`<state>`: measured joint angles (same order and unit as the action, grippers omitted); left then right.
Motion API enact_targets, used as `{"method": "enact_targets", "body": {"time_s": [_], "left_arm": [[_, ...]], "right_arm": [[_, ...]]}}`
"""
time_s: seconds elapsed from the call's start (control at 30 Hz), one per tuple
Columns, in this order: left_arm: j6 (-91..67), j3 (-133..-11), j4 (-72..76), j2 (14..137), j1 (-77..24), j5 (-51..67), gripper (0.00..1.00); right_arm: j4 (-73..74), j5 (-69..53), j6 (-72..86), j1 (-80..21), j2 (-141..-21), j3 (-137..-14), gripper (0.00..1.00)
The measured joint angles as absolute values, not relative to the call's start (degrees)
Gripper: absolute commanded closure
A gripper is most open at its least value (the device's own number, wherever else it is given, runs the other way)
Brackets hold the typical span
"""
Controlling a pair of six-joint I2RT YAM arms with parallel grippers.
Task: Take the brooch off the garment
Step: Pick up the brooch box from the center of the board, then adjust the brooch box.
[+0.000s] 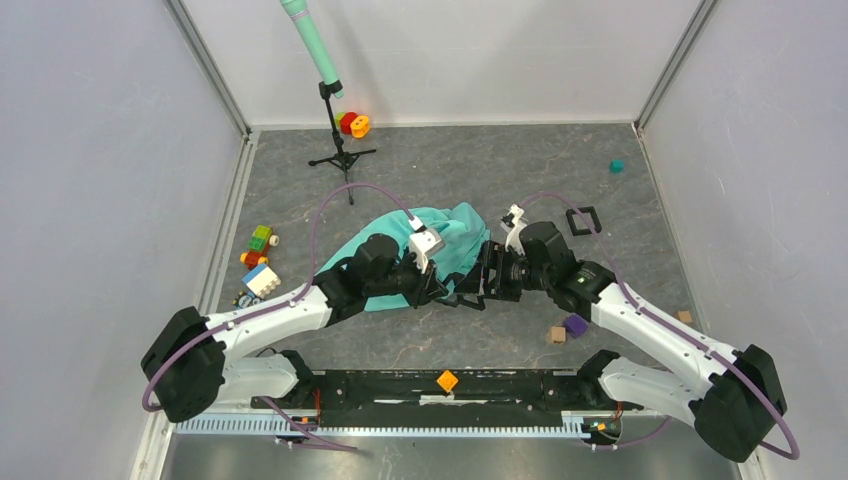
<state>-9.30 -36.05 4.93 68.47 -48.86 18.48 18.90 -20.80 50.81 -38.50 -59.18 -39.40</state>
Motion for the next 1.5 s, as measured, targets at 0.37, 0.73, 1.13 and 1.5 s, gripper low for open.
{"method": "enact_targets", "body": {"time_s": [0.37,0.73,1.13,1.5], "left_arm": [[-14.0,-41.0,-2.5,72.0,-47.9,18.1,0.86],[-25.1,-44.4,-7.7,76.8,-38.4,27.9,0.85],[-28.9,-45.0,-7.7,76.8,-36.4,35.2,0.84],[-28.9,-45.2,-7.4,76.8,-35.8,36.4,0.84]], "right_arm": [[19.9,-11.9,44.0,-37.9,-58.2,-39.4,0.02],[8.4,-23.6,16.8,-38.9,-49.4,-36.2,0.02],[2.7,3.7,0.6,-63.9,-54.5,-33.2,0.05],[1.0,29.2,-3.2,-70.2,-62.3,-34.7,0.26]]}}
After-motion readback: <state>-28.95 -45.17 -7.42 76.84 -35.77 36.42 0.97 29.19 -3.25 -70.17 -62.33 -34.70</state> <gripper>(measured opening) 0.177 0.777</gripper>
